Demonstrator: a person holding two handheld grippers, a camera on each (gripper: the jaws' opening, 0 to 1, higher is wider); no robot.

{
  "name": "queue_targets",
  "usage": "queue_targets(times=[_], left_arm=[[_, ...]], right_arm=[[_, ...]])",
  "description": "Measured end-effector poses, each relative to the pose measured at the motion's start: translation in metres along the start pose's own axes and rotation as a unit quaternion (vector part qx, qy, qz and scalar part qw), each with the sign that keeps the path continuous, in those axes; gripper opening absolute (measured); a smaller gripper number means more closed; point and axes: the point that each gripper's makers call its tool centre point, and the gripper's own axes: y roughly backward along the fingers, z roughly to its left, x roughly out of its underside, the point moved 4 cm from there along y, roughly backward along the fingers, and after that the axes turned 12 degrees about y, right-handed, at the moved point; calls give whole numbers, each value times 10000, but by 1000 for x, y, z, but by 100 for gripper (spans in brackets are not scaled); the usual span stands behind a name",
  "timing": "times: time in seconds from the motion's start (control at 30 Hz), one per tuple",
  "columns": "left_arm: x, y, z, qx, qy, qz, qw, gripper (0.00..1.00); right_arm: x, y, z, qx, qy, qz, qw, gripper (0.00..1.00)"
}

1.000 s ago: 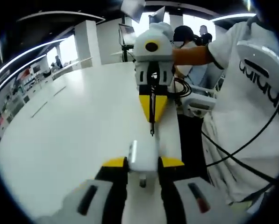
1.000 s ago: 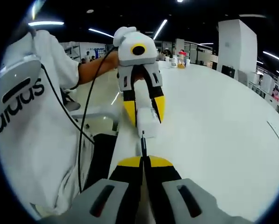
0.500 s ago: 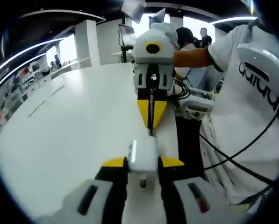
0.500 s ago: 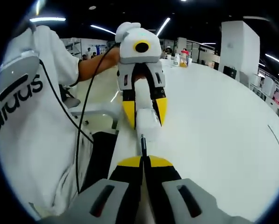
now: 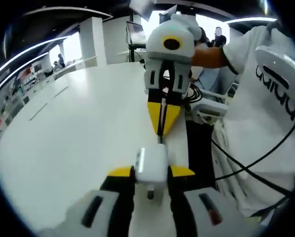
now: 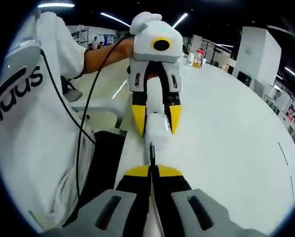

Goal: Plug the desk Type‑C cable into the charger adapter.

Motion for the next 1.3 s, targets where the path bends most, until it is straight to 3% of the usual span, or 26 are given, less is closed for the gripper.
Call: queue_targets(times=[0.5,0.6,0.7,0.83,0.93,1.0,1.3], left_arm=[[0,-6,-1,-120,277,235,9993,26],[1,-6,0,-61,234,181,9995,26],[1,-6,0,12,200,107,9997,26],[6,-2,3,40,163,83,9998,31],[8,2,9,-44,173,90,9998,34],[9,7,9,-32,192,83,9998,33],[7,9,8,183,313,-109,9993,24]], right_arm=[[-6,0,2,60,-10,331,9994,1],[-3,1,1,-16,-95,208,9997,2],[0,1,0,-57,-231,-228,9995,2],[7,0,-2,-67,-408,-535,9977,4],[16,-5,-2,-67,-458,-487,9977,6],[12,-5,-2,-87,-726,-808,9940,6],[10,-7,-1,-97,-779,-860,9932,3]])
